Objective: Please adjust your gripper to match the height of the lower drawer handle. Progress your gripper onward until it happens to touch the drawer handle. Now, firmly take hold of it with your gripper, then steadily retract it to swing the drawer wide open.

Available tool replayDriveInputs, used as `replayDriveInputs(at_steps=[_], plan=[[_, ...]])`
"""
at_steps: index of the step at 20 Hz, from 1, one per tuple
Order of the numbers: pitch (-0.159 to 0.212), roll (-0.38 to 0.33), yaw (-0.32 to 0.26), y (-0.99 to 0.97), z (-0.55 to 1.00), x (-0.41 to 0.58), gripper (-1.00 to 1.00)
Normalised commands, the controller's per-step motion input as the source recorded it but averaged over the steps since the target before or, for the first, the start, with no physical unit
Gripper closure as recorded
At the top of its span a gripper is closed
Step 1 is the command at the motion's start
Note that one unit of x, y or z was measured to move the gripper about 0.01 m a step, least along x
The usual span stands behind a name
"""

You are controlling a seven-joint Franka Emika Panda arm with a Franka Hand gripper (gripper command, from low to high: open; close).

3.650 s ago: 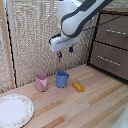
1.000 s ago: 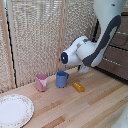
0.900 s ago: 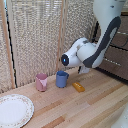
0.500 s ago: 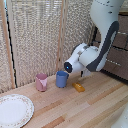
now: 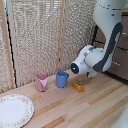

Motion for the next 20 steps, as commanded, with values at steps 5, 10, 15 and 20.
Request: replayDriveInputs(at_steps=[5,10,15,20], plan=[[0.0,0.016,0.13,-0.8,0.0,-0.009,-1.0],[0.026,0.057,0.136,-0.73,0.0,0.087,-1.0],[0.013,0.074,0.064,-0.37,-0.01,0.125,1.0],[0.0,0.046,-0.003,-0.28,-0.03,-0.044,1.0]])
